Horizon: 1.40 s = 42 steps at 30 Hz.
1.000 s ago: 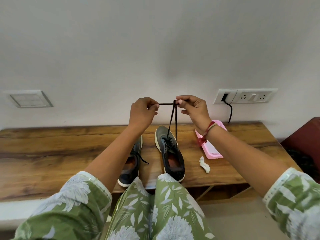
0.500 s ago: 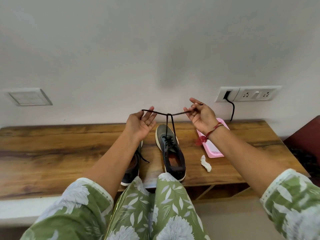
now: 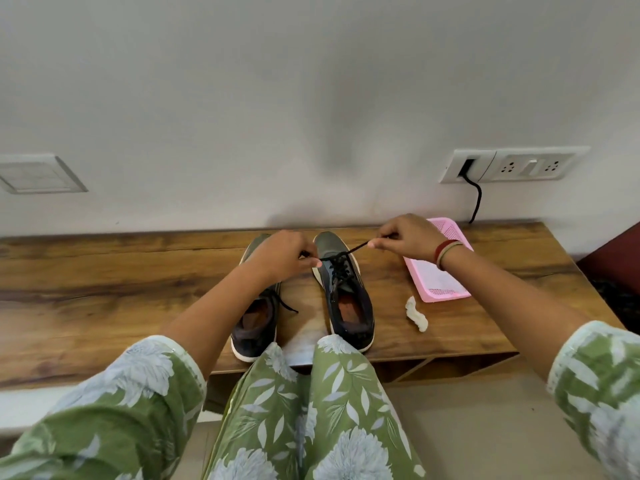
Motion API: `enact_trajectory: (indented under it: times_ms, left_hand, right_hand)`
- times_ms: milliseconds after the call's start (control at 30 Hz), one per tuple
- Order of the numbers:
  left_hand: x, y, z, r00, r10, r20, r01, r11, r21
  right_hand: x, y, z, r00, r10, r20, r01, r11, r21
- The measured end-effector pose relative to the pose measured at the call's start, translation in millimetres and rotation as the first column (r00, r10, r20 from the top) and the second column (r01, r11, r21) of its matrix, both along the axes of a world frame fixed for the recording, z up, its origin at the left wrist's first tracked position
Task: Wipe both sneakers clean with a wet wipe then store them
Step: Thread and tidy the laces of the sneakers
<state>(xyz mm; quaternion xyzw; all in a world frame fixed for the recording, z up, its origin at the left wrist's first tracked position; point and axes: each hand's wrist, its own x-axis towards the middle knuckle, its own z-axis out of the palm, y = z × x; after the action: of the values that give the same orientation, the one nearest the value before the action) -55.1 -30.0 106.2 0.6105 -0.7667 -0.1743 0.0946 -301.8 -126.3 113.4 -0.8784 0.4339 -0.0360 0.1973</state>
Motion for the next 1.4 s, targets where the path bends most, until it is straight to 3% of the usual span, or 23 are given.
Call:
enact_trajectory:
  times_ms: [100,233,367,433,567,667,800,900,1100,1200,1400]
  left_hand:
    - [2,4,-11,0.994,0.031,0.108,-0.027,0.999,-0.04]
    - [15,12,-32,0.932,0.188,0.312,-0.199,0.98,0.003]
    - [18,16,-57,0.899,0.225,0.376,-0.253,0.967,0.028]
    - [16,15,-65,0.876,0.225,0.427,-0.266,0.963,0.039]
    - [7,14,-77,0.839,0.182,0.513,-0.284,0.95,0.128]
    - [-6,13,-81,0.886,0.208,0.415,-0.272,0.957,0.1]
    - [-29,10,-87,0.962,0.251,0.105,-0.258,0.964,0.065]
    - [-45,6,-89,0.952,0.306,-0.019,-0.303,0.949,0.093]
    - [-58,5,-94,0.914,0.404,-0.041,-0.401,0.914,0.056]
    - [-58,4,-97,0.906,0.412,-0.096,-0.399,0.908,0.126]
    - [-54,5,-95,0.924,0.381,0.032,-0.381,0.91,0.161]
  right_hand:
    - [-8,-3,-11,0.98,-0.169,0.106,0.15,0.974,0.168]
    - [-30,-4,-32,0.933,-0.351,0.085,0.324,0.917,0.235]
    - [-41,-1,-54,0.883,-0.457,0.104,0.409,0.859,0.307]
    - [-40,-2,-62,0.874,-0.479,0.084,0.436,0.848,0.3]
    - [-31,-1,-74,0.917,-0.384,-0.104,0.398,0.886,0.239]
    - [-16,7,-76,0.946,-0.31,-0.096,0.323,0.923,0.21]
    - [4,19,-89,0.983,-0.184,-0.005,0.173,0.919,0.354]
    - [8,24,-95,0.969,-0.225,0.098,0.176,0.915,0.364]
    - [8,26,-102,0.947,-0.267,0.176,0.189,0.911,0.366]
    - [11,27,-103,0.925,-0.296,0.237,0.188,0.901,0.392]
    - [18,24,-102,0.871,-0.415,0.265,0.282,0.862,0.422]
